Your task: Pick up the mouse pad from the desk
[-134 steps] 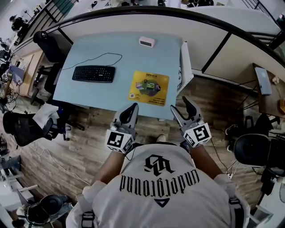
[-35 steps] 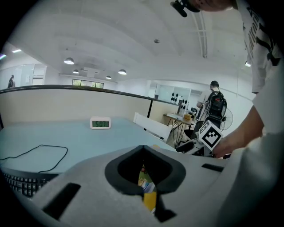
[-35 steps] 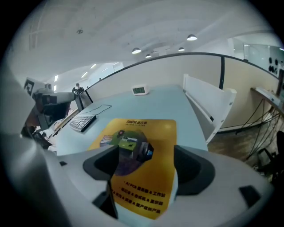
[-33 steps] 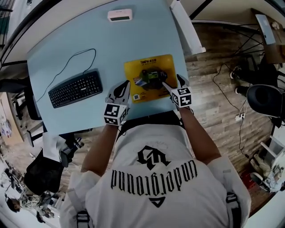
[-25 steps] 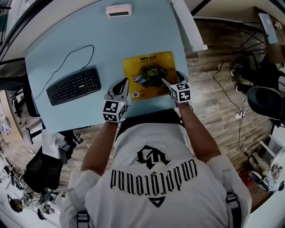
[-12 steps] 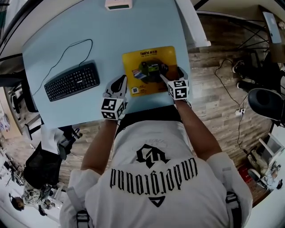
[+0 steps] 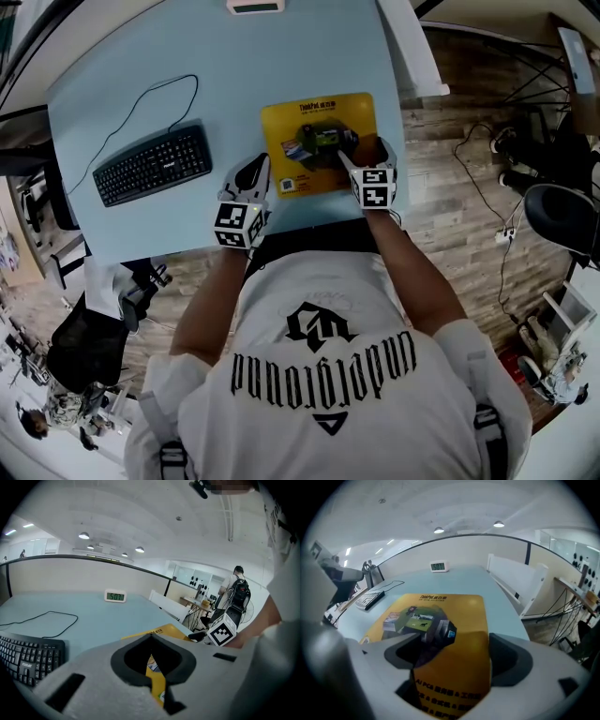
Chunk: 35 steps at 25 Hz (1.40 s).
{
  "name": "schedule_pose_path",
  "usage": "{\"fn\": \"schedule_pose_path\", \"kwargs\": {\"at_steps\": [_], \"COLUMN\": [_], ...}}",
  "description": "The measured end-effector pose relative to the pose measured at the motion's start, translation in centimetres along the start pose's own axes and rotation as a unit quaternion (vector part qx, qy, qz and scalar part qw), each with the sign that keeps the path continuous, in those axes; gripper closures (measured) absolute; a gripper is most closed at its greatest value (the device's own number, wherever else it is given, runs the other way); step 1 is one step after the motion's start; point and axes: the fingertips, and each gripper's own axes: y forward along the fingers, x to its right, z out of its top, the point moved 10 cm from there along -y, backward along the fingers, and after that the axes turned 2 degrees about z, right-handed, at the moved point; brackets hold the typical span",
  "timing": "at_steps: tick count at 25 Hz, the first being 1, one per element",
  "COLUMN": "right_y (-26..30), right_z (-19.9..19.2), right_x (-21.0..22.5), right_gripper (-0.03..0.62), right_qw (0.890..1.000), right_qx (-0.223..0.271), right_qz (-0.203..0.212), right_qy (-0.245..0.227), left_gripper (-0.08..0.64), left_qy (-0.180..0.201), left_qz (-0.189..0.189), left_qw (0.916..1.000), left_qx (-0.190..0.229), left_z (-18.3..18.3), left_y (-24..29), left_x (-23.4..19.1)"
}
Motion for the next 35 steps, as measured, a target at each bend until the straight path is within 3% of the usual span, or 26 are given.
{"fn": "schedule_pose_path", "kwargs": {"at_steps": [6,8,10,14,16,23,35], "right_y": [-0.1,-0.2,-0.1,0.2,0.0,-0.6,-5.3], "right_z": [0.2,0.3,0.5,0.9,1.0,1.5,4.0], "right_x": [0.0,-0.3,-1.1,-3.3,-3.9,-4.0,-7.0], "right_gripper": [0.177,0.214,0.285,0.490,0.539,0.558,0.566], "right_qw": [1.000,1.000,1.000,0.997,0.997,0.995,0.993], "right_qx": [-0.007,-0.010,-0.014,-0.024,-0.026,-0.019,0.039], "right_qz": [-0.003,0.001,0.014,0.043,0.053,0.081,0.108], "right_qy": [0.004,-0.001,-0.017,-0.052,-0.049,-0.047,-0.037], "left_gripper": [0.552,0.552,0.552,0.552,0.552,0.552,0.552], "left_qy": [-0.004,-0.004,-0.004,-0.003,-0.002,0.004,0.013], "left_qz": [0.003,0.001,0.000,0.003,0.003,0.008,0.006], "left_qw": [1.0000,1.0000,1.0000,1.0000,1.0000,0.9997,0.9982], "left_qx": [0.000,0.002,0.003,0.005,0.007,0.021,0.058], "left_z": [-0.3,-0.3,-0.4,-0.4,-0.3,0.0,1.7], "left_y": [-0.4,-0.5,-0.7,-1.4,-1.8,-3.4,-7.3], "left_x": [0.2,0.4,0.4,0.3,0.1,-0.3,-0.1]}}
